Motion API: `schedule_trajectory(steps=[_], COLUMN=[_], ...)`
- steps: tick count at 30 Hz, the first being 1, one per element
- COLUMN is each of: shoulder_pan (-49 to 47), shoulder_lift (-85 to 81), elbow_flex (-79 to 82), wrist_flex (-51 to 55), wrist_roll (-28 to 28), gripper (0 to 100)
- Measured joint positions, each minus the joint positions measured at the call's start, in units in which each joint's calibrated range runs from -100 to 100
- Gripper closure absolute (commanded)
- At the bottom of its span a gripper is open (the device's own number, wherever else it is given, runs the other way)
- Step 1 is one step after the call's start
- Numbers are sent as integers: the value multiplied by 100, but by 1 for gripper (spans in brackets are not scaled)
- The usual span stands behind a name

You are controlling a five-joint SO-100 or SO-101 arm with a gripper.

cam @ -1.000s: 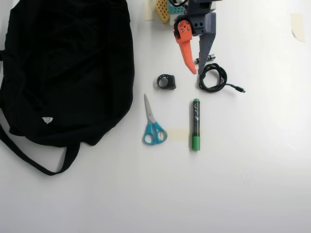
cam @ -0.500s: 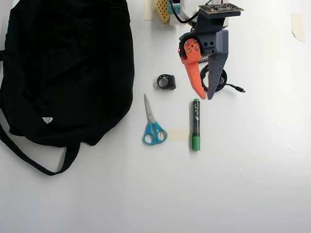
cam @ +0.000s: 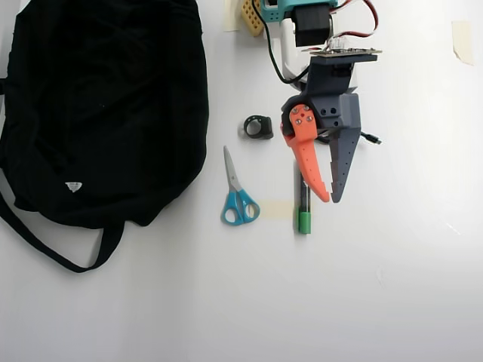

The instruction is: Put the green marker into the black bag

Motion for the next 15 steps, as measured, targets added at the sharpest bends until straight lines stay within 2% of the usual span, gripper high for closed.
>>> schedule_trajectory(steps=[15], shoulder_pan=[184], shoulder_lift=[249], elbow_flex=[-535], wrist_flex=[-94], wrist_roll=[20], gripper=[97])
